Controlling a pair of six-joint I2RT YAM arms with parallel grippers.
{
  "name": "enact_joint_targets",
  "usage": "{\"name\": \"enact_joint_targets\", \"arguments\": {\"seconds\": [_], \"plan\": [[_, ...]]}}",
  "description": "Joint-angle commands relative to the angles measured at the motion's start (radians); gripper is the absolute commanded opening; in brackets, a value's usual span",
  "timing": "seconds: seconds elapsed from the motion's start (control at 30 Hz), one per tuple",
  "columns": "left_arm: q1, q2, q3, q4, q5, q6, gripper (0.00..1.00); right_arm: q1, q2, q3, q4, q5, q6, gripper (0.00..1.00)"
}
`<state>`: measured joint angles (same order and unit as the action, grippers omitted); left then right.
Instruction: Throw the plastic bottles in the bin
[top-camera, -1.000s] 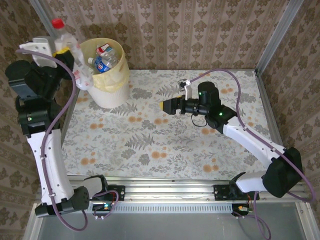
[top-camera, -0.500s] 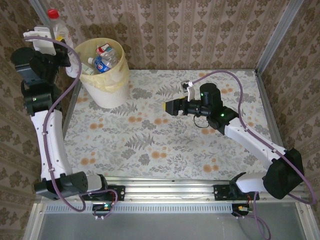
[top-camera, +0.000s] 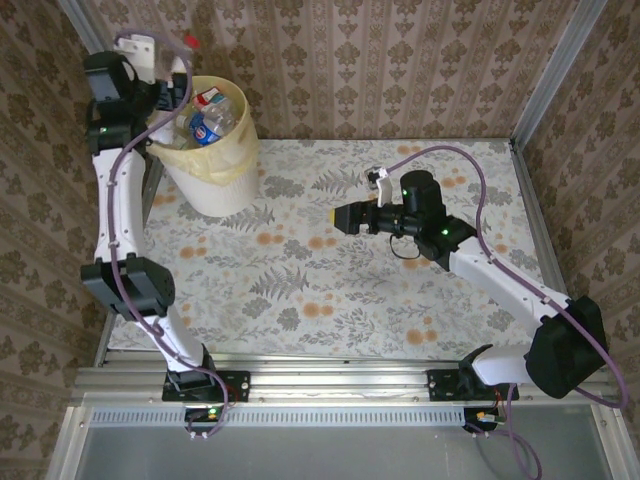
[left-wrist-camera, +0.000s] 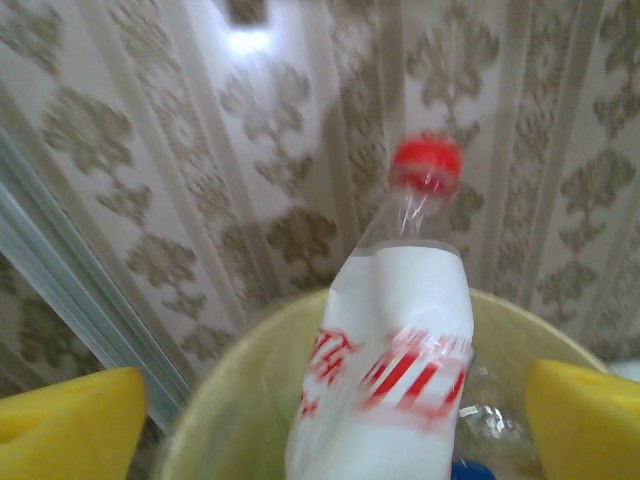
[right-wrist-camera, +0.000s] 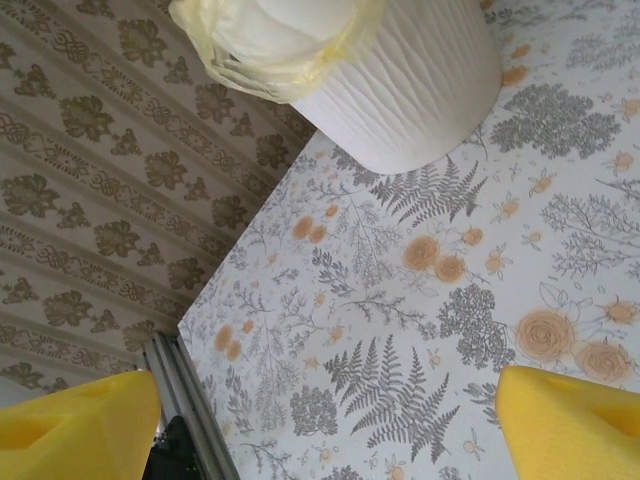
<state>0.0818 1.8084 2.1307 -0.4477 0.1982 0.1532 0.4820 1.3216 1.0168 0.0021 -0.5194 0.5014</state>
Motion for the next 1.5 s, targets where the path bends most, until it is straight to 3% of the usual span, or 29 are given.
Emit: {"name": "enact_joint_targets", "arguments": {"seconds": [0.0, 0.3, 0.57, 0.83, 0.93, 1.03, 1.17, 1.3, 1.37, 1.47], "plan": [[0.001, -0.038, 0.166, -0.111, -0.041, -0.007, 1.00, -0.003, -0.013, -0.030, 0.040, 0.007, 0.020, 0.88], [0.015, -0.214, 0.158, -0.129, -0.114, -0.088, 1.00, -0.008, -0.021, -0.041, 0.029, 0.011, 0.014, 0.88], [0.019, -0.602, -0.256, 0.144, -0.017, -0.153, 1.00, -0.017, -0.043, -0.052, 0.012, 0.040, -0.023, 0.91], [-0.001, -0.885, -0.612, 0.163, 0.034, -0.261, 1.00, -0.022, -0.113, -0.061, -0.088, 0.161, -0.131, 0.98], [-0.056, -0.983, -0.799, 0.182, 0.034, -0.293, 1.00, -0.026, -0.162, -0.069, -0.134, 0.229, -0.174, 1.00], [-0.167, -1.030, -0.958, 0.166, -0.028, -0.270, 1.00, -0.031, -0.216, -0.081, -0.173, 0.294, -0.217, 1.00], [-0.415, -1.037, -1.153, 0.202, -0.224, -0.204, 1.00, -0.031, -0.306, -0.127, -0.182, 0.385, -0.259, 1.00], [-0.619, -1.021, -1.354, 0.381, -0.413, -0.140, 1.00, -0.034, -0.404, -0.212, -0.158, 0.509, -0.299, 1.00], [-0.644, -1.003, -1.464, 0.511, -0.500, -0.129, 1.00, -0.037, -0.445, -0.251, -0.155, 0.588, -0.325, 1.00], [-0.590, -0.969, -1.593, 0.694, -0.572, -0.146, 1.00, -0.048, -0.472, -0.301, -0.140, 0.735, -0.354, 1.00]]}}
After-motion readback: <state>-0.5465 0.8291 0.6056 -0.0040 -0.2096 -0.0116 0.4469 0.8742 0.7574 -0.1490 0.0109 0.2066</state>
